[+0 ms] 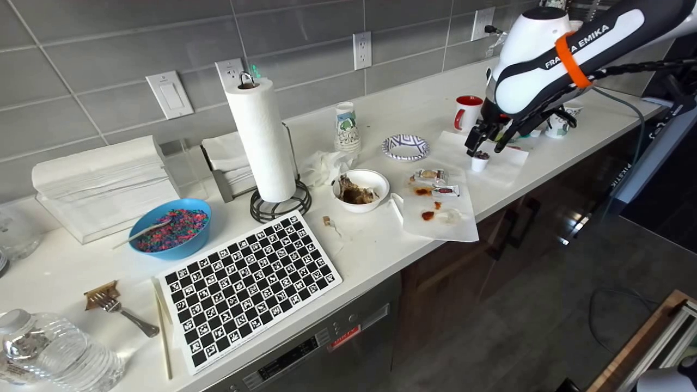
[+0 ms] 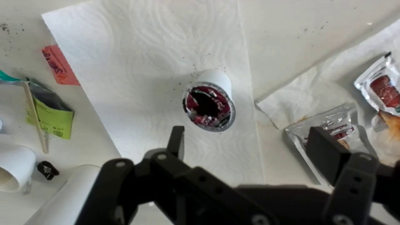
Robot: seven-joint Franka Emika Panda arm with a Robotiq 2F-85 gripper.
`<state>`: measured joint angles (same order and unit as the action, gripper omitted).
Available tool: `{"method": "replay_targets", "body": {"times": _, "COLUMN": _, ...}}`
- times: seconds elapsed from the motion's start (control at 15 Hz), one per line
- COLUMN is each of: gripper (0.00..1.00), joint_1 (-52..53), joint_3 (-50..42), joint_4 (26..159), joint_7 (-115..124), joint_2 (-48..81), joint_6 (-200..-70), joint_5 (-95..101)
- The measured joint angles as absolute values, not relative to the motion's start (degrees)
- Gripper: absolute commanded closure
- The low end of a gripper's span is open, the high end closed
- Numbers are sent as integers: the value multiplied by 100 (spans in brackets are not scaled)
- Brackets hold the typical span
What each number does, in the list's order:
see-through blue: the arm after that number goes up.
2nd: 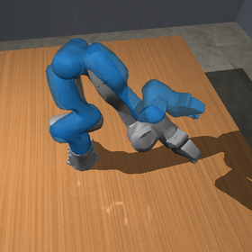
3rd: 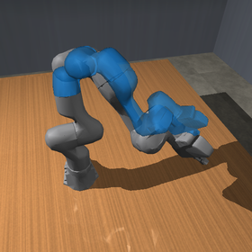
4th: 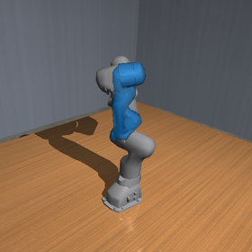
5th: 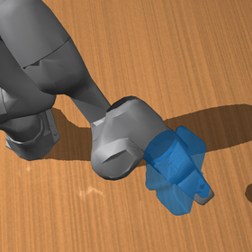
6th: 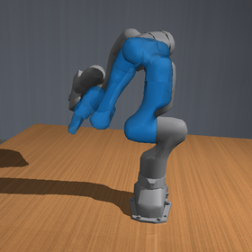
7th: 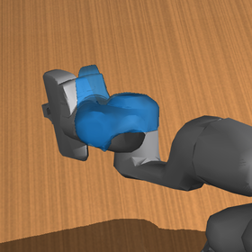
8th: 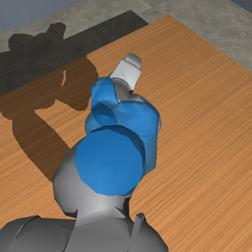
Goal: Place the small white container to the left of the mug in the bin beneath the counter
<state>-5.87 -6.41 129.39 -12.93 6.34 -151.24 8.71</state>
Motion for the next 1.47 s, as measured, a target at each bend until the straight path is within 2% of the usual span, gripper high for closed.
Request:
{"method": "replay_targets", "body": {"times": 0.67, "gripper": 0, "joint_1": -738, "joint_3": -706, "joint_4": 12645, "joint_7": -1686, "joint_2": 1157, "joint_6": -15138, "joint_5": 946}}
{"method": "replay_targets", "body": {"times": 0.73, "gripper": 19, "joint_1": -738, "joint_3": -701, "joint_4": 12613, "joint_7": -1708, "joint_2": 1218, "joint_6": -15138, "joint_5": 946}}
{"method": "replay_targets", "body": {"times": 1.0, "gripper": 51, "joint_1": -739, "joint_3": -692, "joint_4": 12514, "joint_7": -1734, "joint_2": 1406, "joint_6": -15138, "joint_5": 946}}
{"method": "replay_targets", "body": {"times": 1.2, "gripper": 73, "joint_1": -746, "joint_3": -691, "joint_4": 12450, "joint_7": -1736, "joint_2": 1495, "joint_6": -15138, "joint_5": 946}}
{"method": "replay_targets", "body": {"times": 1.47, "gripper": 92, "joint_1": -753, "joint_3": -692, "joint_4": 12398, "joint_7": -1737, "joint_2": 1518, "joint_6": -15139, "joint_5": 946}}
